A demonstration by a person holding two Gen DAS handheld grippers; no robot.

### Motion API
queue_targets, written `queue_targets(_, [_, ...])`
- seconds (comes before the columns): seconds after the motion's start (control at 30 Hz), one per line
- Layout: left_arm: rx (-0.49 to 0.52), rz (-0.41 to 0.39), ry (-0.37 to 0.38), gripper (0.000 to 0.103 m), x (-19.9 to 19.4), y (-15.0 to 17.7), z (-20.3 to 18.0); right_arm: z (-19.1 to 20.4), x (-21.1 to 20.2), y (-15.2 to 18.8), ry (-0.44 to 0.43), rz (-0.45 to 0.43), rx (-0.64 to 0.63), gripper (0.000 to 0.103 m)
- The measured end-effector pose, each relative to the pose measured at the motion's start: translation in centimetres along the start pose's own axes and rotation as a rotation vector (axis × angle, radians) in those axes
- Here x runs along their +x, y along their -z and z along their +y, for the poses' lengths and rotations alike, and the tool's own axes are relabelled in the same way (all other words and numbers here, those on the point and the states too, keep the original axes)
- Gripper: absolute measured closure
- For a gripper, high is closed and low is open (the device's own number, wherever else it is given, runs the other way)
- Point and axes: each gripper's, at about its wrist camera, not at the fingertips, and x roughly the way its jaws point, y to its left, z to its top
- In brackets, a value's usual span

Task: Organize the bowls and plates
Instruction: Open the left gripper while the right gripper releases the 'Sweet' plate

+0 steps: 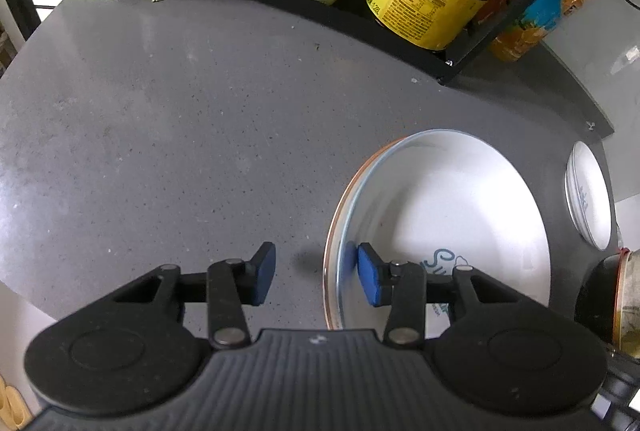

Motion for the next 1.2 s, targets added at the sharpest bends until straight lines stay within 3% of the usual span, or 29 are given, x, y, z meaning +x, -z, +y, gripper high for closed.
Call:
queue_targets(0.1, [-0.003,0.003,-0.006,0.059,0.0,0.0,-0.1,-0.4,0.2,0.0,0.031,0.007,0.019,0.061])
queue_targets(0.23, [0.003,0.030,-0.029,0.059,0.1,-0.4,-0.7,-0.4,0.3,-0.2,0.046,0.026,0.034,0.061])
queue_targets(0.4, [0.094,0.041,-0.079,0.059,-0.1,-0.9,-2.0,-0.6,-1.0,-0.7,0.041,-0.009,0.067,0.059])
queue_targets(0.5, [0.103,0.065,-0.050,0.057,-0.3,-1.0,-2.4,-0.9,-1.7,-0.9,0.017,-0.015,0.089,0.055])
queue_targets(0.7, [0.150,0.067,-0.048,0.041,-1.2,-1.0,-3.8,-1.1,-3.5,-1.6,0.025,-0.047,0.094,0.038])
queue_targets(0.8, [0.154,0.066,-0.024,0.027,-1.8,-1.4,-4.5,-1.0,-4.6,-2.1,0.024,-0.060,0.088,0.023])
queue_targets(0.93, [0.183,0.062,0.010,0.012,-2.8,-2.0,-5.8,-1.0,-6.3,-2.8,0.012,-0.084,0.077,0.013])
queue_targets(1.0, [0.198,0.074,0.025,0.008,-3.1,-2.2,-6.5,-1.2,-7.2,-3.2,0.004,-0.095,0.081,0.006])
queue_targets(1.2, [0.239,0.065,0.049,0.004,-4.6,-2.5,-8.3,-1.7,-9.9,-3.8,0.002,-0.130,0.081,0.000])
